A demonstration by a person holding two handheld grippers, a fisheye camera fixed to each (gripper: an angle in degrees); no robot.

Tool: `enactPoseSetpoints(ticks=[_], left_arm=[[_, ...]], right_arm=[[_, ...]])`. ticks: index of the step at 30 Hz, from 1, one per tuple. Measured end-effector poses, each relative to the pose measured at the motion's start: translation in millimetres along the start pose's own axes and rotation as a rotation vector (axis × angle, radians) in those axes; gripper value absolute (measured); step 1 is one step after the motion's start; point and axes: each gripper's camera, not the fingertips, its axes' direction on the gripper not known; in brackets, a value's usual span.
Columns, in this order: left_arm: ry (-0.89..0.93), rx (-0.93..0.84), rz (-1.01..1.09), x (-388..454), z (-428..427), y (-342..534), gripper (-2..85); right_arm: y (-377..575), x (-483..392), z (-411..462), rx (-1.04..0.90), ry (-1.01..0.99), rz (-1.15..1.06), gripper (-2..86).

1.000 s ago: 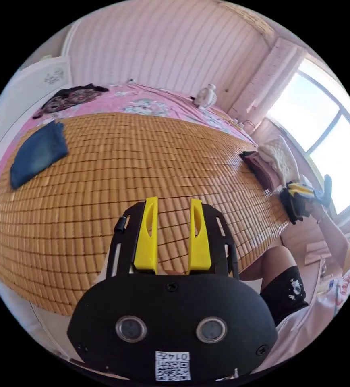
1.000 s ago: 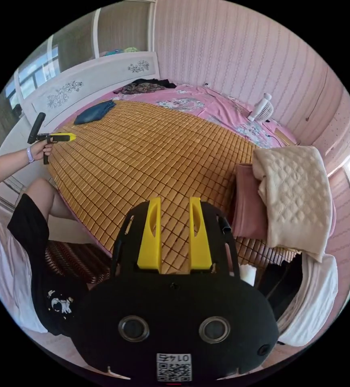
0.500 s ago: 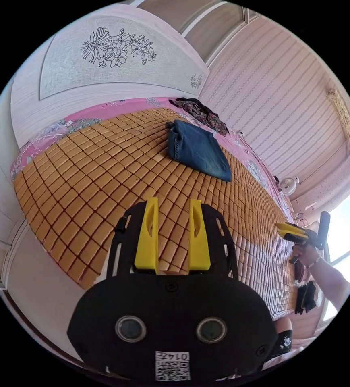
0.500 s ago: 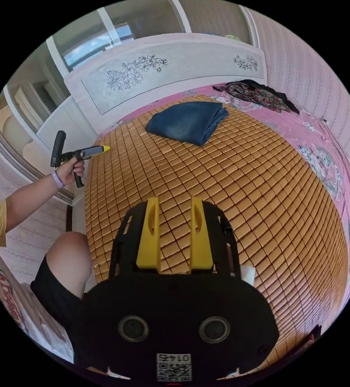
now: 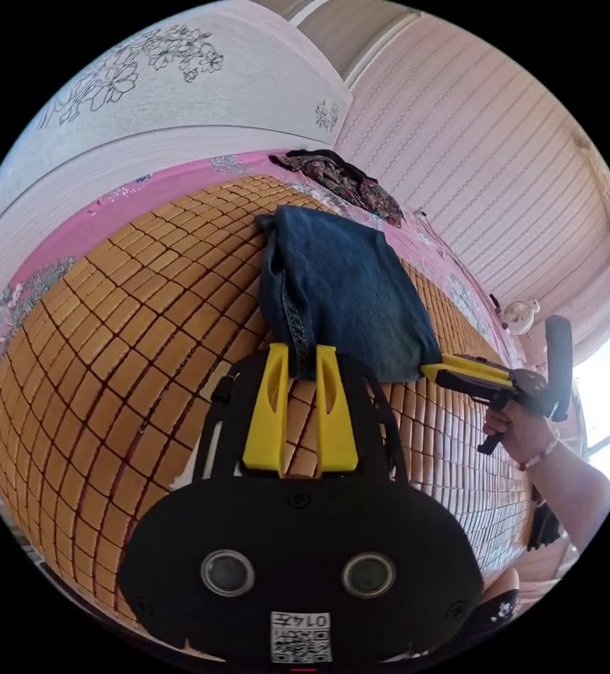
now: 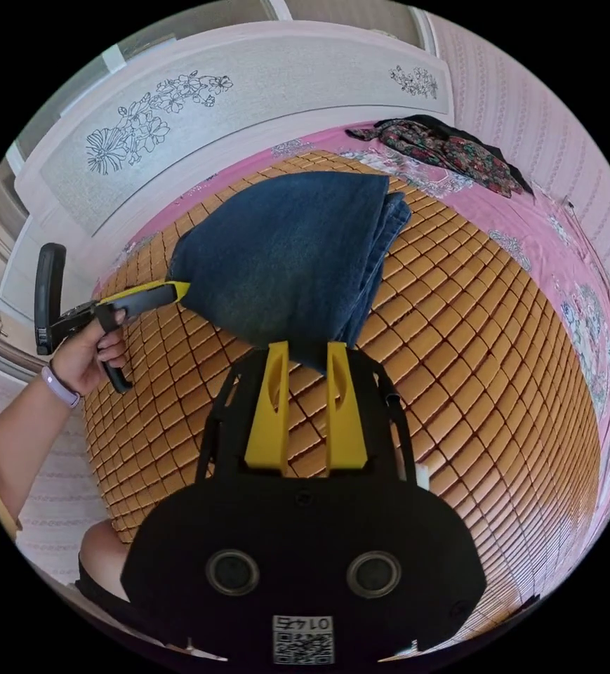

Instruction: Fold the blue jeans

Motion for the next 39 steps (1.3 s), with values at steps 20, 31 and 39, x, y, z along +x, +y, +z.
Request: enactPoseSetpoints(ticks=[20, 31, 39], left_arm=[[0.837, -0.521, 0.281, 264, -141, 328, 0.4], [0.520, -0.203, 0.006, 144, -228, 304, 6.9], [0.381, -0.146, 0.053, 161, -210, 301, 10.3]], right_arm=[[371, -60, -159, -0.056, 0.112, 0.062, 8.0], [389, -133, -107, -0.095, 0.239, -0.076, 6.0], [532, -17, -278, 0.549, -0.091, 0.546, 3.0]])
